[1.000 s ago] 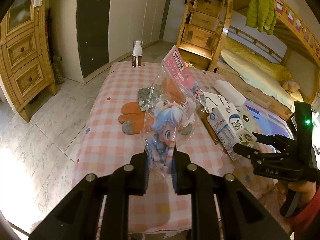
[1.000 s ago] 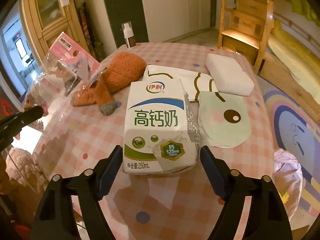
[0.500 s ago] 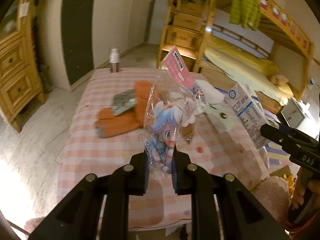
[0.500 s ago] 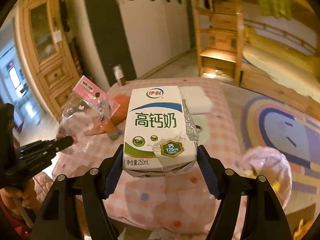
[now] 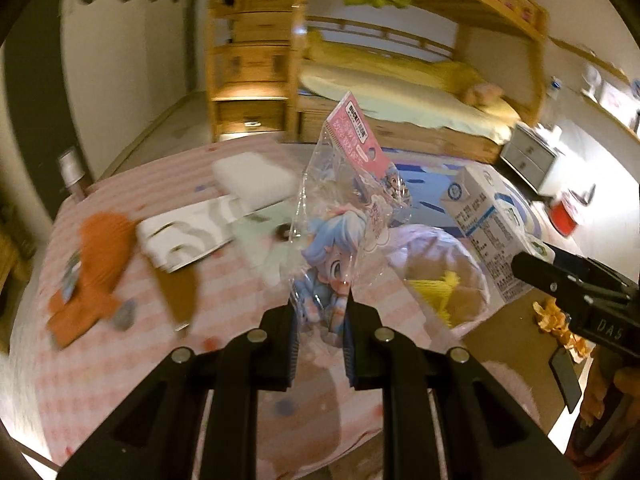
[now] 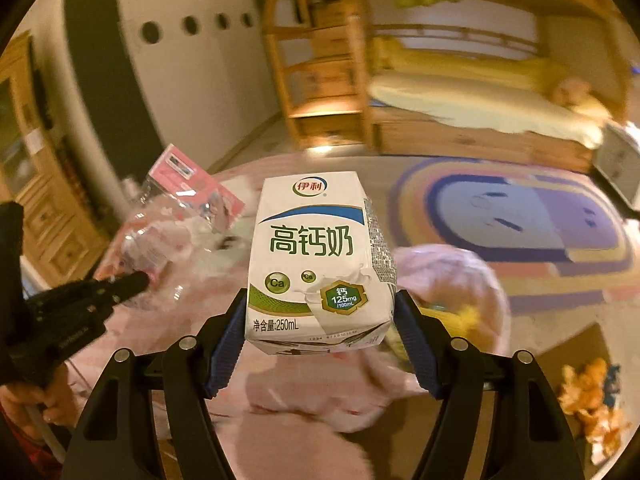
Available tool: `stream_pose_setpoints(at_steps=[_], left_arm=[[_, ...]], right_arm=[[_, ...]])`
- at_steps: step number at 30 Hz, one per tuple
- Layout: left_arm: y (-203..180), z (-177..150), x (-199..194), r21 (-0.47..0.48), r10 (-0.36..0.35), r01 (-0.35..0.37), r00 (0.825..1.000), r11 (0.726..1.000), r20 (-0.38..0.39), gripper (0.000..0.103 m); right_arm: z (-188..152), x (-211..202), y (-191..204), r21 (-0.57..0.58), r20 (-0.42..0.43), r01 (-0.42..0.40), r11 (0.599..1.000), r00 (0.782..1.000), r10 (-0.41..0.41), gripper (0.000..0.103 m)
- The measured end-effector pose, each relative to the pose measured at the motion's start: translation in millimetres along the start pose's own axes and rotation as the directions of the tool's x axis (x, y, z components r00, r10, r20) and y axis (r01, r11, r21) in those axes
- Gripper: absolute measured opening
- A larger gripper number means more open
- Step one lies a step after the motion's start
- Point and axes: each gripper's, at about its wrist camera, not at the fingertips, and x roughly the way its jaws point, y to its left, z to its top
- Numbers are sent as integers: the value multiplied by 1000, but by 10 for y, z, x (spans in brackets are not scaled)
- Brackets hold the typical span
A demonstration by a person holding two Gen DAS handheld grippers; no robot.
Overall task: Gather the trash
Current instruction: 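Carry both items over the trash bag and open both tools, then move both open tools back over the bed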
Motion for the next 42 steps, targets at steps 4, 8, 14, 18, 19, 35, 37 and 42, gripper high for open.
stream_pose_setpoints(at_steps=[4,8,14,18,19,35,37,42], left_arm=[[-347,168,257,74,-43,44,999,996,-15,16],[-647,299,520,132,-85,89,996,987,-41,16],[-1043,543,1025,169,-151,167,983,971,-104,18],[-1162,662,1310,152,-177,198,974,968,-140,19],[-1188,686,1379,150,-188,210,971,966,-149,22],[-626,610,1020,82,-85,90,994,993,-68,68],[-534,603,920,68,-64,68,996,995,-55,68],[-286,550,593,34,-14,15,1000,999,-17,68]], right_arm=[[-35,-7,-396,65,-3,95,993,995,-95,71],[-46,63,-663,108,-13,134,985,991,-133,71],[-9,253,-1001,178,-22,156,972,988,-155,71],[59,326,-1181,227,-5,161,960,986,-164,71],[81,342,-1207,237,2,162,958,986,-168,71],[78,295,-1210,299,-4,120,947,992,-125,84],[97,196,-1121,286,8,113,952,993,-120,84],[154,-72,-807,226,48,90,970,994,-103,83]])
